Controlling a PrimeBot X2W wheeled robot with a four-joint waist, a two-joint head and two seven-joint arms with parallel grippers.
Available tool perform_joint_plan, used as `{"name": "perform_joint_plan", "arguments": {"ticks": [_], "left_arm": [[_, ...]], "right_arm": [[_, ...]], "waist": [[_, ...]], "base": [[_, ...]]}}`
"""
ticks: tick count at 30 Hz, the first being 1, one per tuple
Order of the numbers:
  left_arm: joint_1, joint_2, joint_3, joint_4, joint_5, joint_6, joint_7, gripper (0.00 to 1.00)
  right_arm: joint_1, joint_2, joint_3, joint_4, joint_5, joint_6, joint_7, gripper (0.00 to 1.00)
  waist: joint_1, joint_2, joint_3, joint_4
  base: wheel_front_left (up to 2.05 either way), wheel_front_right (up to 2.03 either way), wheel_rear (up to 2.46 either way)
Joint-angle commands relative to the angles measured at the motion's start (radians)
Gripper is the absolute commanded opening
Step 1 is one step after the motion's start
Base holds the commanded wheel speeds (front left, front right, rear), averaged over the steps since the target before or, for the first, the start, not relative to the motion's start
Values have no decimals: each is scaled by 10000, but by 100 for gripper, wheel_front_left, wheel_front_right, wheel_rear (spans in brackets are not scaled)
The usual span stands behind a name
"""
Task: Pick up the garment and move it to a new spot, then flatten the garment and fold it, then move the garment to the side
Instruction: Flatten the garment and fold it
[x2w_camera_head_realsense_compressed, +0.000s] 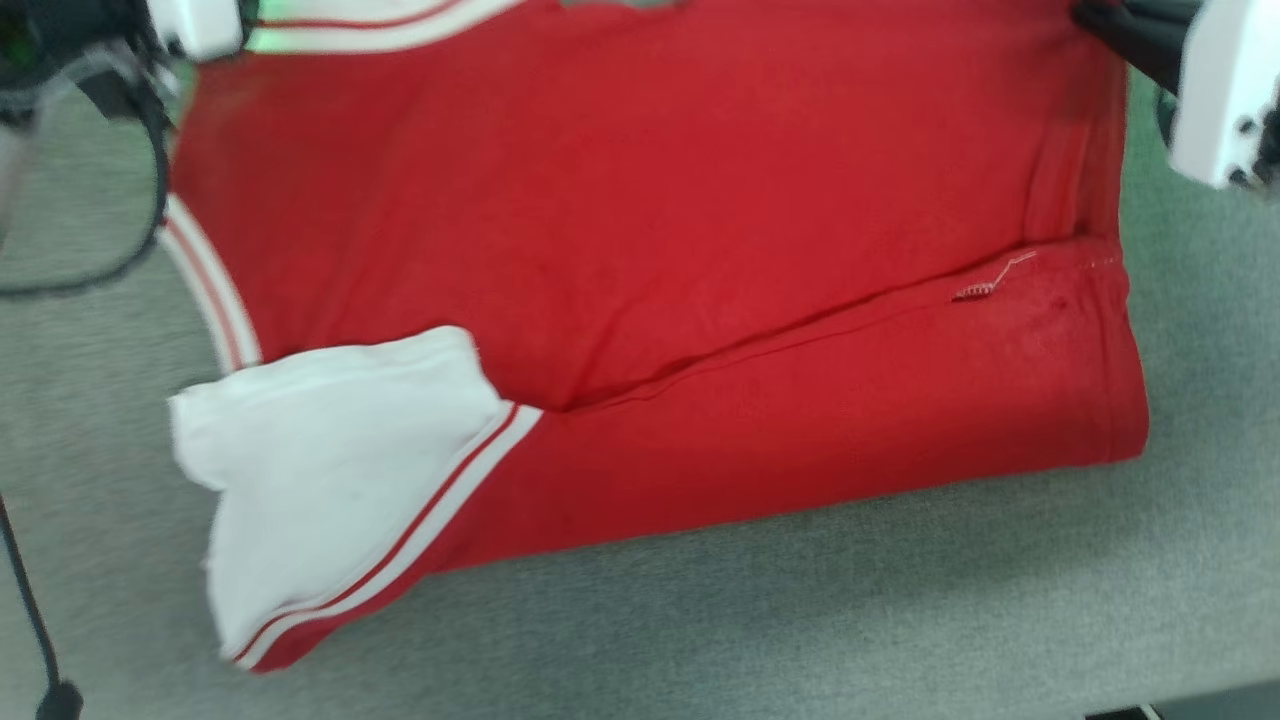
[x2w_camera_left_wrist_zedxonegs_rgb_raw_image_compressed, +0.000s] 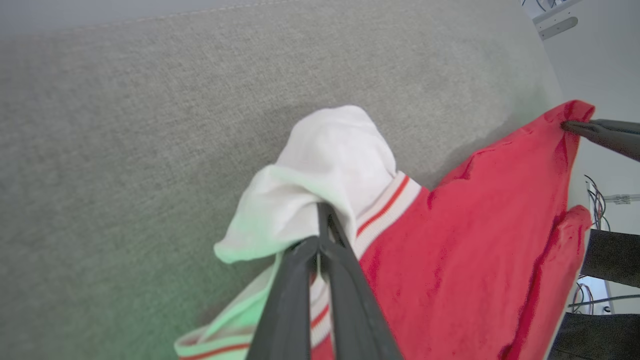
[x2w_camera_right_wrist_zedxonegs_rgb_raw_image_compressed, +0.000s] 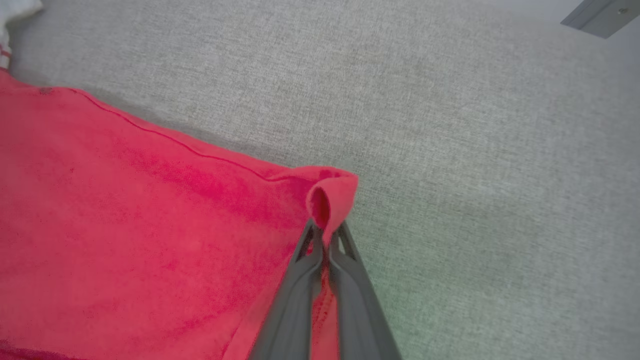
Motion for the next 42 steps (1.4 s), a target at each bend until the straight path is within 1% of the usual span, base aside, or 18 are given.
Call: {"name": "perform_joint_plan", "arguments": {"ticks": [1,8,11,14,16,20,23,25,26,28,32,34,36,42], "left_arm": [[331,118,-28,-319,-20,-38,-196,0],[2260,1062,-205,-3159,-632,-40,-1599,0],[3025,1645,-365,-4399,-678,-41,-2052,0],[3765,2140,-570,-5426,-603,-41,-2534,0],[4278,2434,-755,-6043,-503,-41,-2890,0],[5313,3067,-1023,-7026,-463,-42,-3748,0],[6050,3521,-1096,-7550,-497,-42,-4545,0],[6518,3766,-1169,-7801,-455,-42,-5037,0],[6518,3766,-1169,-7801,-455,-42,-5037,0],[6870,3940,-1297,-7943,-271,-42,-5403,0],[7249,3789,-1590,-7584,166,-41,-5811,0],[7268,3466,-1793,-7189,499,-41,-5801,0],[7265,3124,-1841,-6723,402,-41,-5886,0],[7097,2485,-2087,-5520,721,-40,-6097,0]], "right_arm": [[225,-138,-35,-64,113,-1,-88,0],[1633,-1123,-207,-557,506,-1,-433,0],[2198,-1430,-305,-687,630,-1,-603,0],[2848,-1721,-400,-1131,963,-1,-916,0],[3456,-2104,-536,-1353,1078,-2,-1096,0],[4731,-2576,-790,-1877,1194,-2,-1370,0],[5756,-2810,-1206,-2183,1311,-2,-1609,0],[6376,-2846,-1452,-2430,1270,-2,-1796,0],[6376,-2846,-1452,-2430,1270,-2,-1796,0],[6876,-2833,-1679,-2665,1192,-1,-1944,0],[7488,-2643,-2011,-3104,973,-1,-2063,0],[7587,-2573,-2102,-3179,847,-2,-2085,0],[7591,-2498,-2178,-3105,635,-2,-2003,0],[7367,-2052,-2099,-2703,310,-2,-1755,0]], "waist": [[0,0,-679,517],[0,0,-2053,1343],[0,0,-2453,1641],[0,0,-2718,1924],[0,0,-2823,2061],[0,0,-2953,2172],[0,0,-2991,2200],[0,0,-2991,2198],[0,0,-2991,2198],[0,0,-2946,2187],[0,0,-2770,2158],[0,0,-2656,2134],[0,0,-2538,2092],[0,0,-2210,1960]], "base": [[0,0,0],[0,0,0],[0,0,0],[0,0,0],[0,0,0],[0,0,0],[0,0,0],[0,0,0],[0,0,0],[0,0,0],[0,0,0],[0,0,0],[0,0,0],[0,0,0]]}}
